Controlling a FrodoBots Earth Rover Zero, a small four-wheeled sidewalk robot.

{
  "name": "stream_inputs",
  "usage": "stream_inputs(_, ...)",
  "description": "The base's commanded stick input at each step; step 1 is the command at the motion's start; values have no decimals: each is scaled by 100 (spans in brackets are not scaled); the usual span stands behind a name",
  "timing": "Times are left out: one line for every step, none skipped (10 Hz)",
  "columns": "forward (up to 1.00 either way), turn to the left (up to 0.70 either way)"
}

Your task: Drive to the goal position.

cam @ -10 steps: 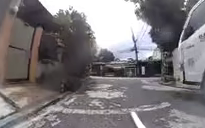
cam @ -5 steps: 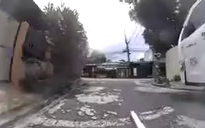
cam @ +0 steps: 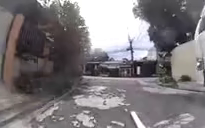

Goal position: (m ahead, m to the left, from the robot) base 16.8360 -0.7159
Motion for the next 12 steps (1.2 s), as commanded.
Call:
stream_inputs(70,0)
stream_inputs(70,0)
stream_inputs(70,-5)
stream_inputs(70,-16)
stream_inputs(70,-31)
stream_inputs(70,-35)
stream_inputs(70,-35)
stream_inputs(70,-35)
stream_inputs(70,-35)
stream_inputs(70,-35)
stream_inputs(70,-35)
stream_inputs(70,-35)
